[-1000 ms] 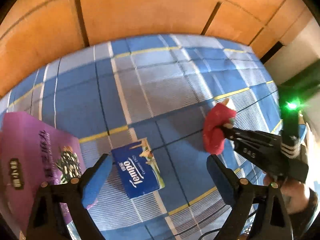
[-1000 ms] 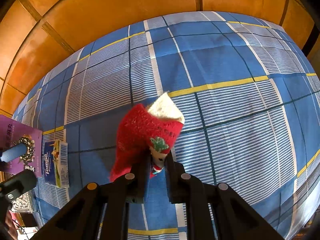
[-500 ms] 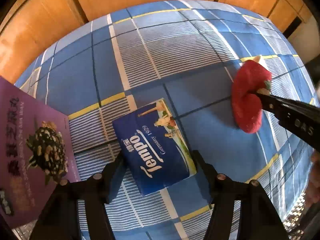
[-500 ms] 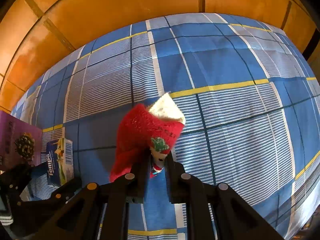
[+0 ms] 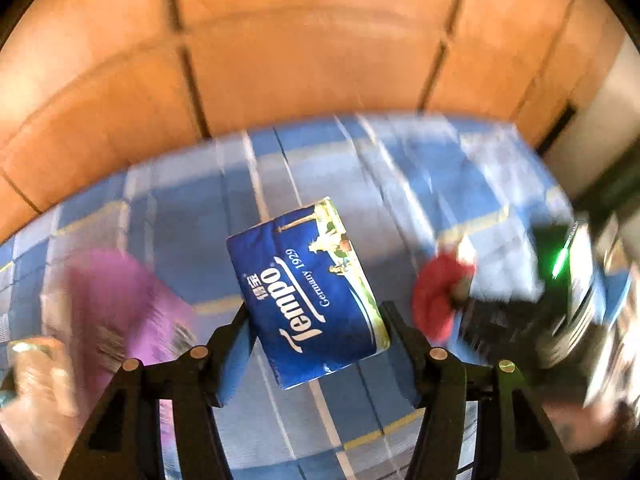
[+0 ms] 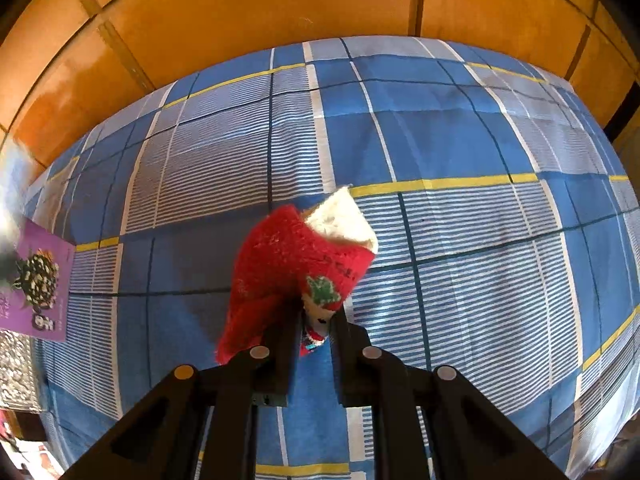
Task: Organize soft objects
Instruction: 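Carry the Tempo pack onto the gold tray and open the left tool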
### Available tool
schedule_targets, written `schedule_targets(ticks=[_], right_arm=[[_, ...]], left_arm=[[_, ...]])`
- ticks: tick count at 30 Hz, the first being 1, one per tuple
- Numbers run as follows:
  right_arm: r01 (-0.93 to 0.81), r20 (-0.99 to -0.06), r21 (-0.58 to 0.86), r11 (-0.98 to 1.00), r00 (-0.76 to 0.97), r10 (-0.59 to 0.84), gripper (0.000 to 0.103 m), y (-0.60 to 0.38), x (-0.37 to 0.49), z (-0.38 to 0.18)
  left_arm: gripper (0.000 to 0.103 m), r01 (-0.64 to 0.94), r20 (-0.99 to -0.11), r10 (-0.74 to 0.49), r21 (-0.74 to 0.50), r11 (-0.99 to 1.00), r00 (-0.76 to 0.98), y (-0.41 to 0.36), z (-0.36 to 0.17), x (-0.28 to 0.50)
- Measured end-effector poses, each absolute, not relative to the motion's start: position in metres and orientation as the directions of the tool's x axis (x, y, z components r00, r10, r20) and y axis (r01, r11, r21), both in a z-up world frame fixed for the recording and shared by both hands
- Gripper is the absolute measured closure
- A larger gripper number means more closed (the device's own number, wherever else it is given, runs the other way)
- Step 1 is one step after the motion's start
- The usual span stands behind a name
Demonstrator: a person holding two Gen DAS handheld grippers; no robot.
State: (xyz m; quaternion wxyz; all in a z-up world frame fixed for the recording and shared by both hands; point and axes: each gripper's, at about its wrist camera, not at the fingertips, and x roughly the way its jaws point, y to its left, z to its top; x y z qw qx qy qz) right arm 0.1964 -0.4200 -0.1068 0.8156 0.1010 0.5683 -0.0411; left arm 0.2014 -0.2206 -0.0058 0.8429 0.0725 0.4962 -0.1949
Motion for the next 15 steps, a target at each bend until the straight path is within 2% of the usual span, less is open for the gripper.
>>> schedule_targets(ticks=[3, 8, 15], right_arm=[[0.173, -0.934, 0.107, 0.979, 0.355, 0.039, 0.091, -0.418, 0.197, -0.108], [0.154, -0.931, 0.077, 0.985, 0.364, 0.016, 0.091, -0.413, 0.198, -0.108], [0.125, -0.926, 0.033, 0.992, 0.377, -0.017, 0.091, -0.407, 0.198, -0.108]], left_arm=[[0.042, 0.341, -0.819, -0.25, -0.07, 0.937, 0.517, -0.195, 0.031, 0.217], [0.042, 0.153, -0.758, -0.149, -0.066, 0.986, 0.635, -0.113, 0.073, 0.249], [0.042, -0.061, -0.735, 0.018, -0.032, 0.998, 0.678, 0.01, 0.079, 0.244]])
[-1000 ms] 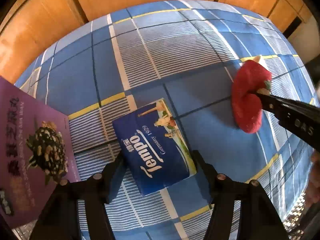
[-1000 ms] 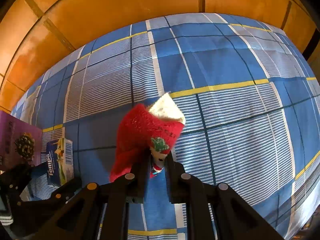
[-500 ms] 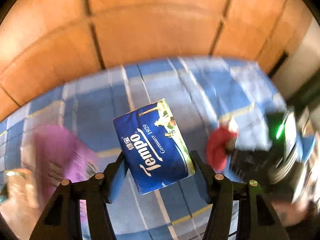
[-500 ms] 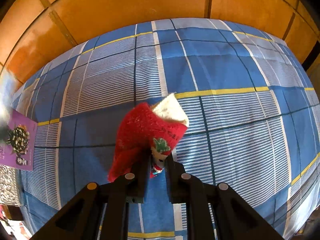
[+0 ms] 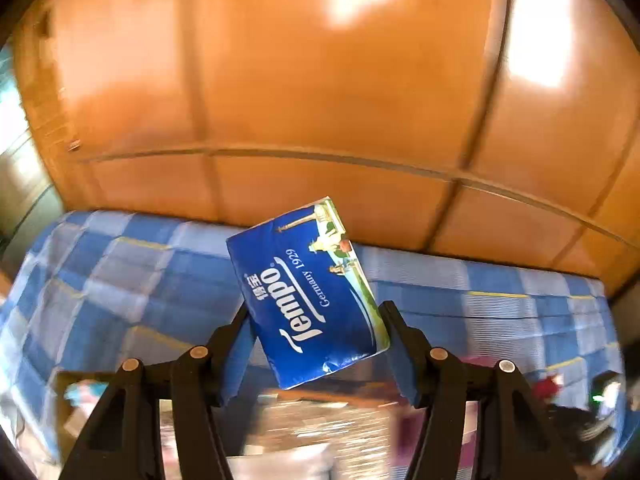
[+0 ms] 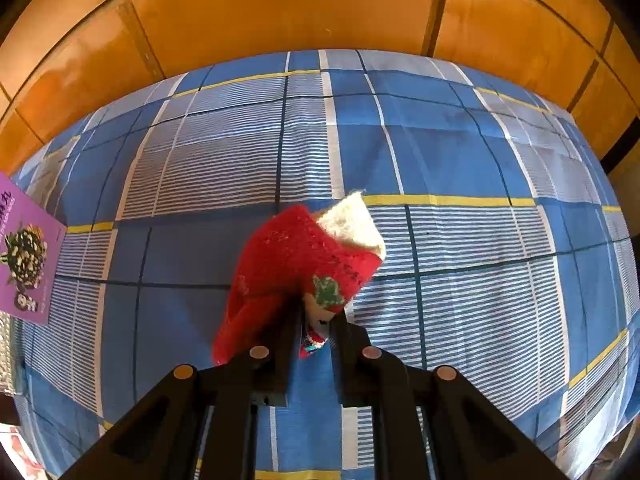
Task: Organize soft objects
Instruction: 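Carry the Tempo pack onto the gold tray and open the left tool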
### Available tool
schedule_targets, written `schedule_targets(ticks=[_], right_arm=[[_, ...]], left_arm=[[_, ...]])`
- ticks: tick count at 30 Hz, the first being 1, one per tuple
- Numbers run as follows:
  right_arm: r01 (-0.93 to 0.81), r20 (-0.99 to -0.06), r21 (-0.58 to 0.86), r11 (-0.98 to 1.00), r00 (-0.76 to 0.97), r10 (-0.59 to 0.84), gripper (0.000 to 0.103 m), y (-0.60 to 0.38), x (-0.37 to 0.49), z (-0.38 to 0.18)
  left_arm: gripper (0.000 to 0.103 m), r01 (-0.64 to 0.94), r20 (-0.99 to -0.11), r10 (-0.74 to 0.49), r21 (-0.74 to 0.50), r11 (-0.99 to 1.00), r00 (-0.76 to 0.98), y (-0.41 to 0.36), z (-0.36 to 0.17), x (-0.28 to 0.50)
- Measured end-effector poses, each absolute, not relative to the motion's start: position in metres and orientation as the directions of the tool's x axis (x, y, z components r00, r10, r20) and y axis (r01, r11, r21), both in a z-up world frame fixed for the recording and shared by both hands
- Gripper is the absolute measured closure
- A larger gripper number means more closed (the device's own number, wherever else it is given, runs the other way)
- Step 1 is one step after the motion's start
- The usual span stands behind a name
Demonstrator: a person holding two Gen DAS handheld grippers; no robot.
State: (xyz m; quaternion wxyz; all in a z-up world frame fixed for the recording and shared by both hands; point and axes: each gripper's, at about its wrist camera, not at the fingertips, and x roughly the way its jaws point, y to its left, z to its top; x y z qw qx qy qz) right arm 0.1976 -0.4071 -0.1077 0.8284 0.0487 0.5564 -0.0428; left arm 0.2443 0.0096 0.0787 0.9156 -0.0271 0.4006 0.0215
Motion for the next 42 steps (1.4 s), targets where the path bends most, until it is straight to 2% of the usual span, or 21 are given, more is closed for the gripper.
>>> schedule_targets(ticks=[9, 16, 22, 29, 42], right_arm=[[0.087, -0.919, -0.051, 0.995, 0.387, -0.081, 0.091, -0.394, 0.199, -0.109], [0.067, -0.908, -0.112, 0.991, 0.399, -0.13, 0.091, -0.388, 0.197, -0.109], [0.046, -0.892, -0.179, 0.983, 0.414, -0.182, 0.091, -0.378, 0.197, -0.111], [0.058, -0.885, -0.195, 0.979, 0.42, -0.201, 0.092, -0.376, 0.194, -0.11], [0.069, -0.868, -0.243, 0.968, 0.43, -0.249, 0.093, -0.368, 0.194, -0.11]], left_arm=[[0.042, -0.227, -0.738, 0.1, -0.073, 0.971, 0.667, 0.15, 0.047, 0.166], [0.042, -0.319, -0.756, 0.149, -0.083, 0.944, 0.637, 0.204, 0.001, 0.088], [0.042, -0.337, -0.751, 0.21, -0.016, 0.942, 0.625, 0.21, -0.031, 0.042], [0.041, -0.284, -0.723, 0.239, 0.061, 0.957, 0.648, 0.188, -0.053, 0.027], [0.041, -0.243, -0.714, 0.229, 0.085, 0.966, 0.662, 0.17, -0.064, 0.015]])
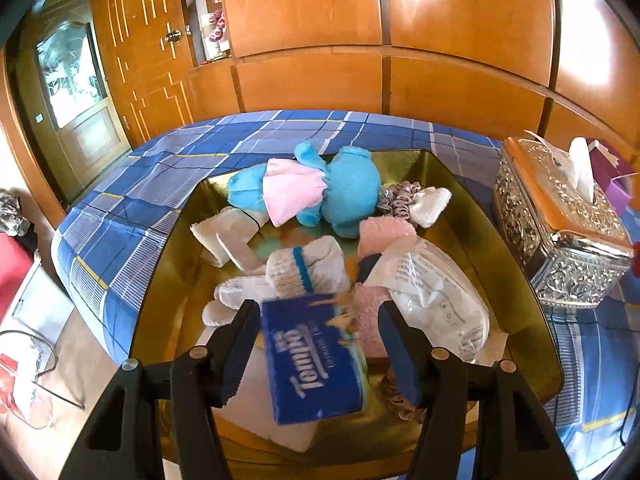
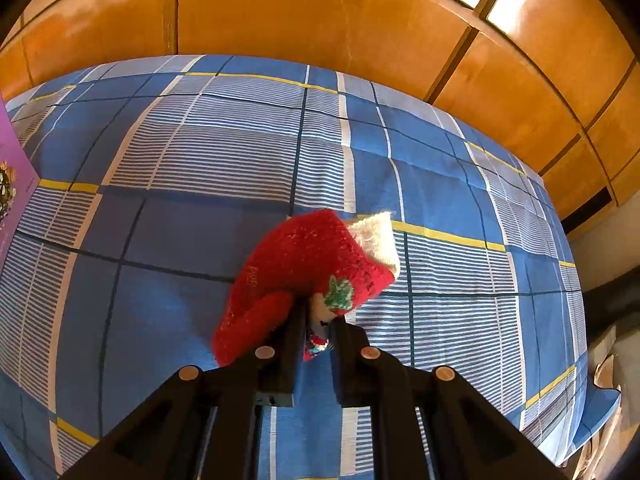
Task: Organize soft objects
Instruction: 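Carry the Tempo pack onto the gold tray and open the left tool, then carry the red sock onto the gold tray and open the right tool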
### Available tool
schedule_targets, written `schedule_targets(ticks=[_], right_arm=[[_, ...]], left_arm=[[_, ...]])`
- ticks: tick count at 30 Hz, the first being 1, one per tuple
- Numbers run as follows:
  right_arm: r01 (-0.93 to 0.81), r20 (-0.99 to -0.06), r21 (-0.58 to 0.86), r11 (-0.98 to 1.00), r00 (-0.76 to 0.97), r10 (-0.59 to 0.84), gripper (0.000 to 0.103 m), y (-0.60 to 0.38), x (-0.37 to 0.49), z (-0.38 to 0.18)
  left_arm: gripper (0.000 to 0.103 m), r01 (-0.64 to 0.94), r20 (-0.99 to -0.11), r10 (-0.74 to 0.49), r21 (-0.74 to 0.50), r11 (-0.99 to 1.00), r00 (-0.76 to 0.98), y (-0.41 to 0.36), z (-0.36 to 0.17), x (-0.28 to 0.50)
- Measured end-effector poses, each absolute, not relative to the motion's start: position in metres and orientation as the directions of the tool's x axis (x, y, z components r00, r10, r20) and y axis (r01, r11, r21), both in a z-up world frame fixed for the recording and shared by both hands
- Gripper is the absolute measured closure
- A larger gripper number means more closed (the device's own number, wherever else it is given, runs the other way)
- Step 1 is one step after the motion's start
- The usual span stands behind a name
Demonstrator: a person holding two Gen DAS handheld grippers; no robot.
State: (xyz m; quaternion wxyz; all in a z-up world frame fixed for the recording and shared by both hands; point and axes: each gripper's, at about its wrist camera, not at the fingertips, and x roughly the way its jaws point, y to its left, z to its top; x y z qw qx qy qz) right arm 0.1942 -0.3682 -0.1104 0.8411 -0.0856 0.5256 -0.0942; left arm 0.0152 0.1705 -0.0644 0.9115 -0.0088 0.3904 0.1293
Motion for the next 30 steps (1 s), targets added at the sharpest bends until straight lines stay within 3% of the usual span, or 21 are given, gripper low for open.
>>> schedule_targets(ticks=[8, 18, 24, 30], right_arm=[[0.105, -0.875, -0.257, 0.961, 0.398, -0.277, 0.097, -0.363, 0.197, -0.108], [0.182, -0.886, -0.167, 0.969, 0.404, -0.229, 0.097, -0.361, 0.194, -0.086], [0.147, -0.839, -0.128, 0.981, 0.512, -0.187, 0.097, -0.336, 0.204, -0.03], [0.024, -0.728, -0.067, 0.997, 0.683, -0.065, 0.097, -0.27, 0.207, 0.062]], left_arm=[[0.029, -0.251, -0.694, 0.236, 0.081, 0.965, 0.681, 0.173, -0.058, 0.006], [0.023, -0.243, -0.663, 0.223, 0.064, 0.968, 0.715, 0.174, -0.044, -0.008], [0.021, -0.241, -0.646, 0.212, 0.044, 0.97, 0.734, 0.174, -0.035, -0.014], [0.017, -0.243, -0.635, 0.208, 0.033, 0.969, 0.744, 0.175, -0.031, -0.018]])
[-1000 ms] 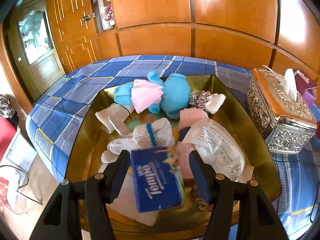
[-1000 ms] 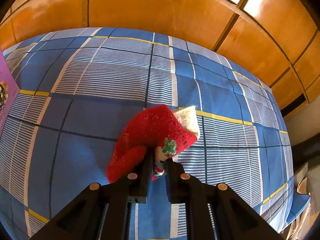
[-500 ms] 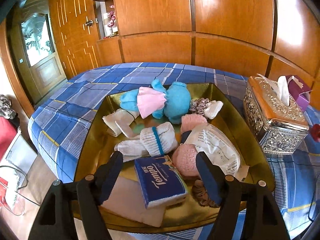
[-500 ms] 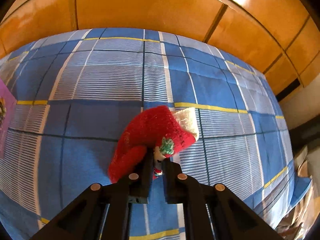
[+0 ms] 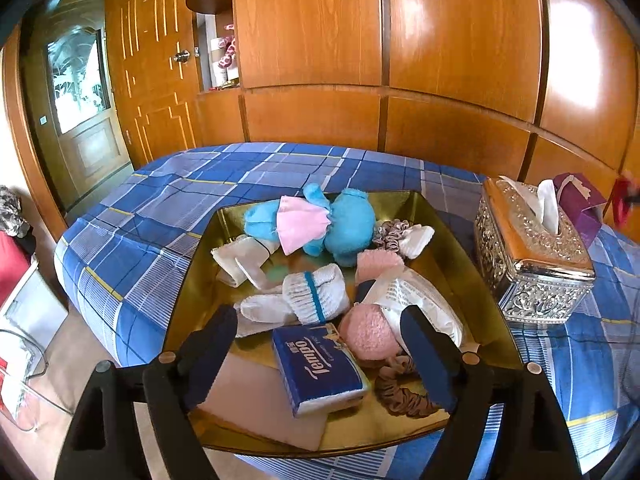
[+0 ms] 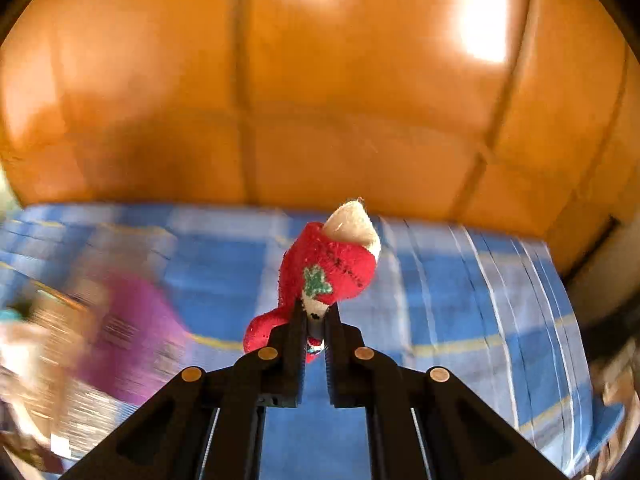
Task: Organize soft objects
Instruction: 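Carry the red sock onto the gold tray and open the right tool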
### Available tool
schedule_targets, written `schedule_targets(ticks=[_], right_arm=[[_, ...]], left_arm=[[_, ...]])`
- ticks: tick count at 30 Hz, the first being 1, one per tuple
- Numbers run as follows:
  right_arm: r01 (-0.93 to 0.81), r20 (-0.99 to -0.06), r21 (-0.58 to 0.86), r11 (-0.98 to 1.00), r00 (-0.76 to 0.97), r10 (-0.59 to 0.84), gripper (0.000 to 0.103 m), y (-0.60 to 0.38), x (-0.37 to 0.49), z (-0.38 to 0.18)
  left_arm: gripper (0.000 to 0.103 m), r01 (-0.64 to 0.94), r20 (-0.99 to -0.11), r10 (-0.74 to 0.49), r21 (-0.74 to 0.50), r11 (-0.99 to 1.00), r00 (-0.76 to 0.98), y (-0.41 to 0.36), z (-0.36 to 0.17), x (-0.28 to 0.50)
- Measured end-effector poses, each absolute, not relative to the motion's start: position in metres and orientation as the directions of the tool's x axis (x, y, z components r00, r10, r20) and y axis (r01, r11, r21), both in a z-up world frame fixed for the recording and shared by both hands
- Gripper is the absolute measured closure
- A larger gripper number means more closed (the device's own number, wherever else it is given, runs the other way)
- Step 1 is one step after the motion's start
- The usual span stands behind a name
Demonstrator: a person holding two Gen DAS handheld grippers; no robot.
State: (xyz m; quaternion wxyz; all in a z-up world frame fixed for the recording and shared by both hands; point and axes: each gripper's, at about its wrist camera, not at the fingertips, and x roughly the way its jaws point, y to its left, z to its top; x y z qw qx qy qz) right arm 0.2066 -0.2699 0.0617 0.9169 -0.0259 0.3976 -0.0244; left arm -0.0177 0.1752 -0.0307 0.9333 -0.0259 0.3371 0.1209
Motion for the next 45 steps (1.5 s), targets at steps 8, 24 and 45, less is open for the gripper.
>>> schedule_targets(ticks=[8, 24, 45], right_arm=[[-0.415, -0.666, 0.011, 0.91, 0.675, 0.317, 0.097, -0.102, 0.176, 0.115], [-0.7, -0.836, 0.155, 0.697, 0.282, 0.47, 0.097, 0.104, 0.119, -0.026], [-0.688, -0.865, -0.05, 0.724, 0.392, 0.314, 0.096, 0.139, 0.126, -0.06]], left_arm=[[0.014, -0.286, -0.629, 0.236, 0.023, 0.958, 0.741, 0.19, -0.027, -0.023], [0.01, -0.412, -0.614, 0.321, -0.007, 0.911, 0.721, 0.234, -0.019, -0.038], [0.0, -0.406, -0.626, 0.301, -0.028, 0.913, 0.72, 0.23, -0.021, -0.038]])
